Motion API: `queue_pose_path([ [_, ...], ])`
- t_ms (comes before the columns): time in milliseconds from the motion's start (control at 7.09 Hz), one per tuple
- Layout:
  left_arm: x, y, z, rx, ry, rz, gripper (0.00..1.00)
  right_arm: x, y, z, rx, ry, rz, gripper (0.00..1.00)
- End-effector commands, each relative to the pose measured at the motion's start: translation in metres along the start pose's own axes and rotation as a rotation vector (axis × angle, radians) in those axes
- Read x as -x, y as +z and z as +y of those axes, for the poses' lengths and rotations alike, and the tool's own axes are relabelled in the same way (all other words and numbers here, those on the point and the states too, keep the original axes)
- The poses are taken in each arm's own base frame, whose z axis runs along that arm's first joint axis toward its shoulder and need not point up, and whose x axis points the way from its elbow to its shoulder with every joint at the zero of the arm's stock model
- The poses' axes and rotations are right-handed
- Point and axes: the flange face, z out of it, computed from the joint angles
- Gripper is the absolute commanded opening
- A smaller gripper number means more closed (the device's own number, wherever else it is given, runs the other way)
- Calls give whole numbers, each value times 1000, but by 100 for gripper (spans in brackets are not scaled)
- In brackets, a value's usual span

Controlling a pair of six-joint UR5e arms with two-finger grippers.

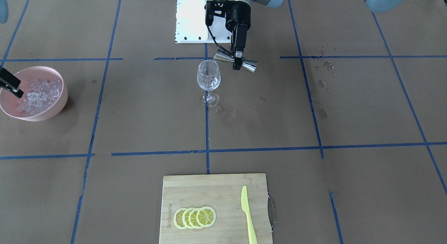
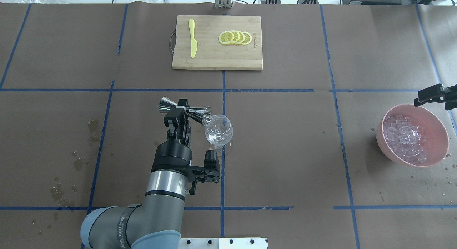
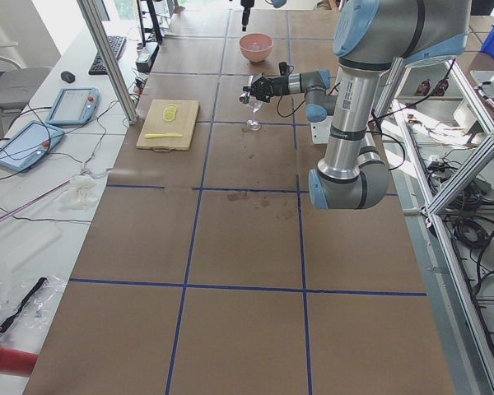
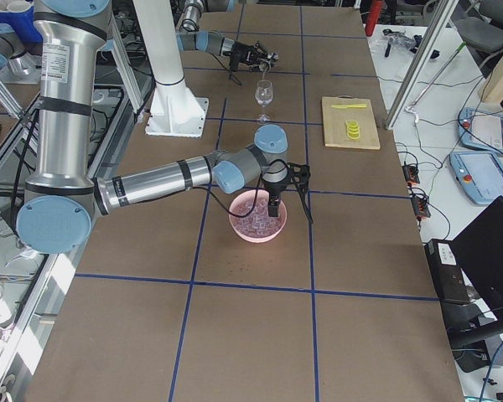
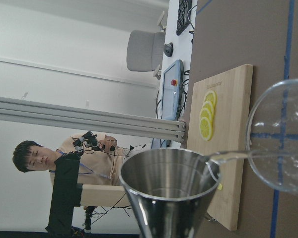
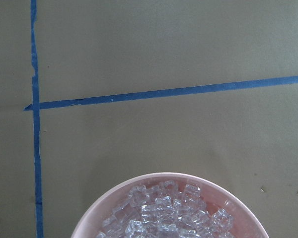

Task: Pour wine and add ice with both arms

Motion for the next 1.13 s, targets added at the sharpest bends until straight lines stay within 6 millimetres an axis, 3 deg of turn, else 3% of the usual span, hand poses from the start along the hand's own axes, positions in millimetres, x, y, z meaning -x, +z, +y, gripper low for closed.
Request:
queue_pose_path([
  [0,2,0,1,8,74,-20,0,1,0,-1,-1,0,-1,100],
  [705,6,-1,2,-1,36,-25,0,-1,3,-1,2,0,3,100],
  [987,2,-1,20,-13,-8,-31,0,-1,3,-1,2,0,5,100],
])
